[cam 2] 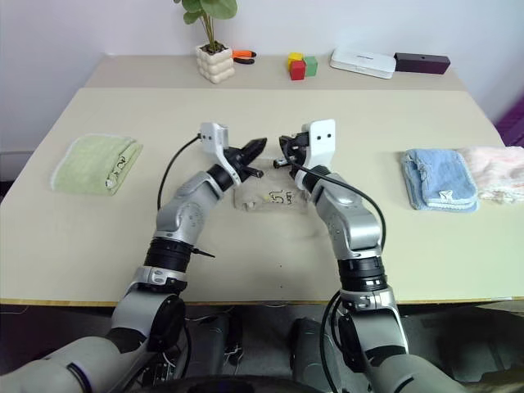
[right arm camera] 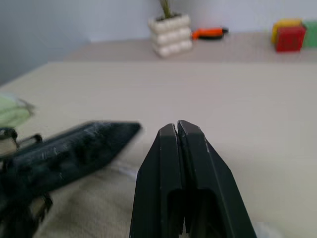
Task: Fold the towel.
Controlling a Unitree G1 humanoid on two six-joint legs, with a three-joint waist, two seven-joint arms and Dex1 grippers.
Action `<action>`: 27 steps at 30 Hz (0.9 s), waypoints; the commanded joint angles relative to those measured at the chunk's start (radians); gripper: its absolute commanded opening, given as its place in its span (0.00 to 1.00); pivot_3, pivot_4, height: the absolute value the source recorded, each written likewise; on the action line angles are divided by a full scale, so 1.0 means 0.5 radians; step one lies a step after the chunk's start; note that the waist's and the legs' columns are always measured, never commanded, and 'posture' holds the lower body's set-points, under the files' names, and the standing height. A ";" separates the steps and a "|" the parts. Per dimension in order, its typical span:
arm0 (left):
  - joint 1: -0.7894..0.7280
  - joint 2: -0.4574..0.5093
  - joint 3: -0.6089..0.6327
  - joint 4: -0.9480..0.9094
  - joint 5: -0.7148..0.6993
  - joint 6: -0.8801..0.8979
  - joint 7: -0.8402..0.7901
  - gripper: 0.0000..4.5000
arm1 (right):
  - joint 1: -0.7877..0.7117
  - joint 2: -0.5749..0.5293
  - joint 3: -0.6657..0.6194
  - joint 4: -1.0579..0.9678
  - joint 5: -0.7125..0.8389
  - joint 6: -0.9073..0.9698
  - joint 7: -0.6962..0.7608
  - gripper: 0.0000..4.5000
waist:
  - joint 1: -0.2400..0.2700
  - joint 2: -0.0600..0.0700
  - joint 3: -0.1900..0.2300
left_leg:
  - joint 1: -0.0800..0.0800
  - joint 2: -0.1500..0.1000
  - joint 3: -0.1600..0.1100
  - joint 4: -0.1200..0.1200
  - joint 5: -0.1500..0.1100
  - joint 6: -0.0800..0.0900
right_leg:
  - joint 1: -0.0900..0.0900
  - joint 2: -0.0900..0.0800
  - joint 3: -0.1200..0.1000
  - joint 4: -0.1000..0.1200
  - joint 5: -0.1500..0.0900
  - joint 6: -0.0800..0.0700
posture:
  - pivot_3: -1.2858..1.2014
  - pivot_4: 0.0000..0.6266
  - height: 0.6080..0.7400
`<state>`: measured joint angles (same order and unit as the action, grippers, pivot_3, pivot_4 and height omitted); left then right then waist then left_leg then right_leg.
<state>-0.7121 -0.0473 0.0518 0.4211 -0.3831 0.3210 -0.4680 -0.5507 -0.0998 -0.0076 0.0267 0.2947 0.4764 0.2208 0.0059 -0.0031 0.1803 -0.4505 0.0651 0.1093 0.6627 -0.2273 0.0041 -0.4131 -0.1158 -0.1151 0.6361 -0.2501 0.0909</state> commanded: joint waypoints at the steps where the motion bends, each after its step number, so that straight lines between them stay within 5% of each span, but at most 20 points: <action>1: -0.002 0.008 -0.077 0.047 0.089 -0.005 -0.005 0.01 | 0.115 -0.016 0.170 0.005 -0.176 -0.103 0.009 0.01 | -0.002 0.000 0.000 | 0.000 0.000 0.000 0.000 0.000 0.000 | 0.000 0.000 0.000 0.000 0.000 0.000 | 0.52 0.24 1.00; 10: 0.031 0.129 -0.075 0.302 0.201 -0.014 -0.028 0.01 | 0.251 -0.102 0.079 0.294 -0.341 -0.275 -0.070 0.01 | -0.006 0.000 -0.001 | 0.009 0.000 -0.001 0.000 0.000 0.000 | 0.007 0.000 0.000 -0.001 0.000 0.000 | 0.52 0.24 1.00; 23: 0.120 0.261 -0.050 0.016 0.094 0.033 -0.207 0.01 | 0.206 -0.179 -0.039 0.252 -0.269 -0.249 -0.005 0.01 | -0.003 0.001 -0.003 | 0.013 0.001 -0.003 0.000 0.000 0.000 | 0.011 -0.001 0.000 -0.001 0.000 -0.001 | 0.52 0.24 1.00; 27: 0.124 0.325 -0.034 -0.257 0.012 0.093 -0.294 0.30 | 0.083 -0.248 -0.225 0.099 -0.002 -0.058 0.117 0.28 | 0.004 0.001 -0.001 | 0.010 0.001 -0.005 0.001 0.000 0.000 | 0.009 -0.002 0.001 0.000 0.000 -0.001 | 0.52 0.24 1.00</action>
<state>-0.6330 0.1040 0.0192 0.3681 -0.3572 0.3665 -0.6047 -0.4758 -0.1930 -0.0671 0.1483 0.2495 0.4241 0.2585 0.0081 -0.0025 0.1796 -0.4458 0.0656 0.1069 0.6633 -0.2276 0.0041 -0.4089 -0.1166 -0.1148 0.6358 -0.2499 0.0903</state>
